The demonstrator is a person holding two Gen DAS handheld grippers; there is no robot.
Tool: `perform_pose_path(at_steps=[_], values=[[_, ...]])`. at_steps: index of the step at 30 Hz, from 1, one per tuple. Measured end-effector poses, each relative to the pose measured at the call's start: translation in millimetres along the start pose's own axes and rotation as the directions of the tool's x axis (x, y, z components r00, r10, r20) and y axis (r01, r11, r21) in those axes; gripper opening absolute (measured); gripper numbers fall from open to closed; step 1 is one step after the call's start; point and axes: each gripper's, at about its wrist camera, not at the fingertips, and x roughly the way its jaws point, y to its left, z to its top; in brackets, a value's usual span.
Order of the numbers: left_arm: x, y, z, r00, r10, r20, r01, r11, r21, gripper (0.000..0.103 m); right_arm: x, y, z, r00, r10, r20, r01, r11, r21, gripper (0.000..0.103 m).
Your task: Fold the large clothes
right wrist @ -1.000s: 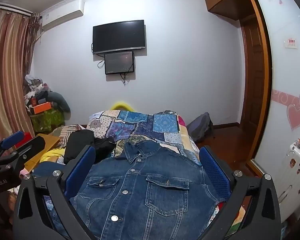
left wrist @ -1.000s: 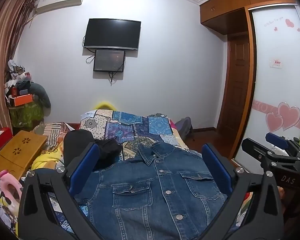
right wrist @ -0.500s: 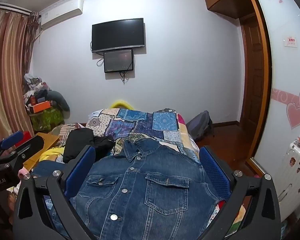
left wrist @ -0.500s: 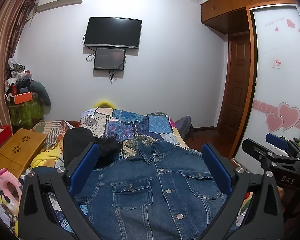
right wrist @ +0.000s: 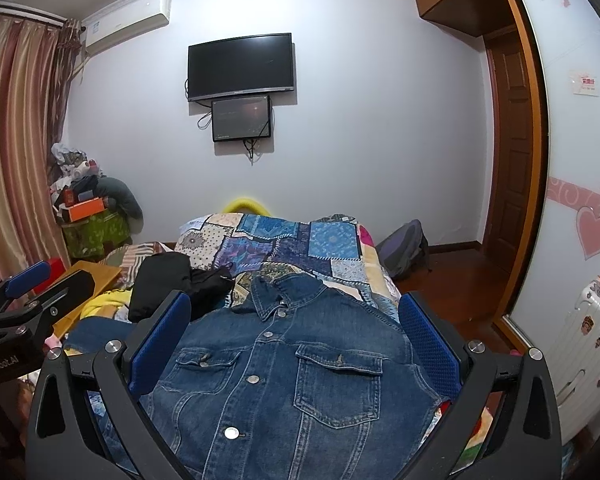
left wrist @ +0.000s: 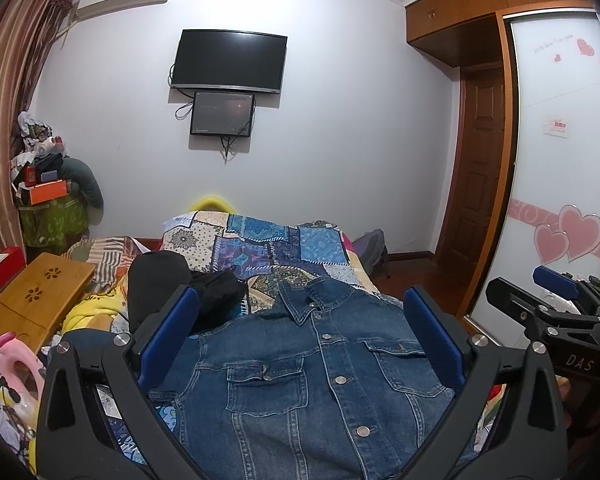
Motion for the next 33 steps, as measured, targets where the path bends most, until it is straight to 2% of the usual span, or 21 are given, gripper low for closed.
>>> perform_pose_path(at_steps=[33], values=[[3.0, -3.8, -9.4, 1.0, 0.006, -0.012, -0.006, 1.0, -0.006, 0.103, 3.7, 2.1, 0.7, 1.0, -0.001, -0.017, 0.001, 1.0, -0.005, 0.103]])
